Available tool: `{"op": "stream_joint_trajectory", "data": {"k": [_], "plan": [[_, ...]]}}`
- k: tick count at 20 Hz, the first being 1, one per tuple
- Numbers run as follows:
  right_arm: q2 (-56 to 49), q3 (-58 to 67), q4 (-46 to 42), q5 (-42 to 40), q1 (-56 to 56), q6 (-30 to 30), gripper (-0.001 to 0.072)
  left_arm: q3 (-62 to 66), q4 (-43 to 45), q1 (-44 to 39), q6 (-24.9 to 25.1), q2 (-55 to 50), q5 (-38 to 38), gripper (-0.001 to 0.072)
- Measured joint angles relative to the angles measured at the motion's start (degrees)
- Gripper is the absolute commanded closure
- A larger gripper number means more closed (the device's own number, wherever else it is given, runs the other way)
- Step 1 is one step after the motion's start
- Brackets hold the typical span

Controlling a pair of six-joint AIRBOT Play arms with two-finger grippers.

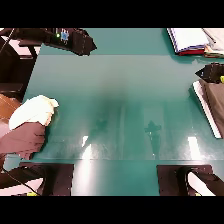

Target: Fold the shirts.

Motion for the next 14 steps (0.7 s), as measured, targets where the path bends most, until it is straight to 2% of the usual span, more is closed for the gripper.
{"op": "stream_joint_trajectory", "data": {"k": [4, 8, 9, 10, 11, 14], "plan": [[0.00, 0.00, 0.00, 0.04, 0.00, 0.00, 0.0691, 0.09, 0.59, 0.46, -0.04, 0.04, 2.03, 0.0678], [0.04, -0.02, 0.00, 1.46, 0.00, 0.00, 0.0691, 0.09, 12.33, 6.10, -3.13, 0.37, -4.76, 0.0675], [0.04, -0.02, 0.00, 1.88, 0.00, 0.00, 0.0691, -0.15, 15.69, 8.26, -3.74, 0.42, -7.21, 0.0524], [0.04, -0.02, 0.00, 2.21, 0.00, 0.00, 0.0691, -0.66, 18.60, 10.60, -4.31, 0.44, -9.62, 0.0190], [0.04, -0.02, 0.00, 2.38, 0.00, 0.00, 0.0691, -1.60, 21.09, 13.27, -4.74, 0.44, -11.98, 0.0089], [0.04, -0.02, -0.02, 2.62, 0.00, 0.02, 0.0691, -6.86, 25.18, 20.41, -5.66, 0.48, -16.39, 0.0085]]}}
